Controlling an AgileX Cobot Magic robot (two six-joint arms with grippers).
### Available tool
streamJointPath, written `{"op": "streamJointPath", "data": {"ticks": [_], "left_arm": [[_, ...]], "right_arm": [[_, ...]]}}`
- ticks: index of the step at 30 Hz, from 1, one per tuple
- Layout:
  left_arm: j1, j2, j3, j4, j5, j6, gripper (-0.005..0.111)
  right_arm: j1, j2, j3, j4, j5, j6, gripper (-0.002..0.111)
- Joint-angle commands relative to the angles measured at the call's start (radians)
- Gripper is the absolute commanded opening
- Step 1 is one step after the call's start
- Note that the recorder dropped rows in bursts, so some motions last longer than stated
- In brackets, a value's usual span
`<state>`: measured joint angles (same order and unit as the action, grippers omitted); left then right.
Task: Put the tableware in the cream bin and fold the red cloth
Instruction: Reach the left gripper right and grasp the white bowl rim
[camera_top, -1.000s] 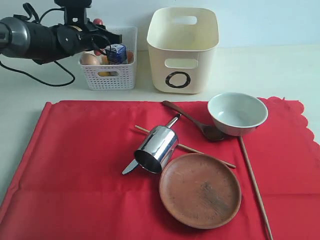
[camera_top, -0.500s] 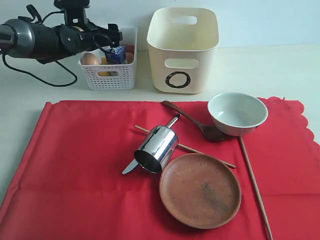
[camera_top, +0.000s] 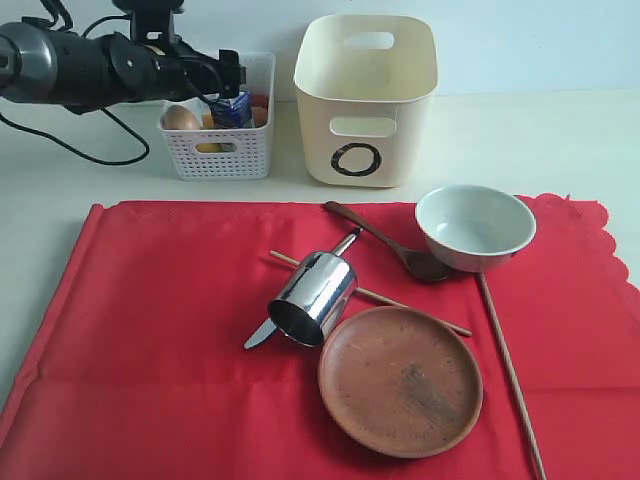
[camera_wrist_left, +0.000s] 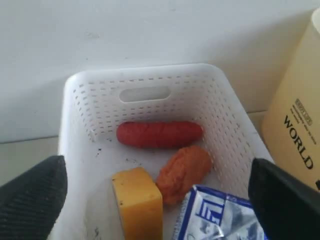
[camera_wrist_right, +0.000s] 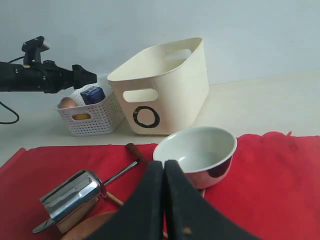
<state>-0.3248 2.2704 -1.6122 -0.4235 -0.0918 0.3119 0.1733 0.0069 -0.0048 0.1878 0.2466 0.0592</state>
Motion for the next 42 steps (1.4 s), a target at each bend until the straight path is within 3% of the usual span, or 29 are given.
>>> {"op": "streamJointPath", "data": {"ticks": [1,15,22,28,34,42], "left_arm": [[0.003,-0.039,-0.007,0.004,0.077,0.009,0.093],[-0.028,-0.176,-0.007,0.084,0.387,0.053,0.093],[-0.135,-0.183,-0.007,0.076,0.480,0.076,0.093],[-0.301,-0.183,-0.007,0.072,0.516,0.079,0.093],[-0.420,-0.181,-0.007,0.072,0.510,0.079,0.093],[-0.459,-0.141,-0.007,0.072,0.428,0.079,0.093]], "right_arm": [[0.000,-0.007,0.005,-0.003,-0.005,-0.006,0.000],[0.000,-0.007,0.005,-0.003,-0.005,-0.006,0.000],[0.000,-0.007,0.005,-0.003,-0.005,-0.006,0.000],[0.000,-0.007,0.005,-0.003,-0.005,-0.006,0.000],[0.000,-0.007,0.005,-0.003,-0.005,-0.006,0.000],[0.000,-0.007,0.005,-0.003,-0.005,-0.006,0.000]]}}
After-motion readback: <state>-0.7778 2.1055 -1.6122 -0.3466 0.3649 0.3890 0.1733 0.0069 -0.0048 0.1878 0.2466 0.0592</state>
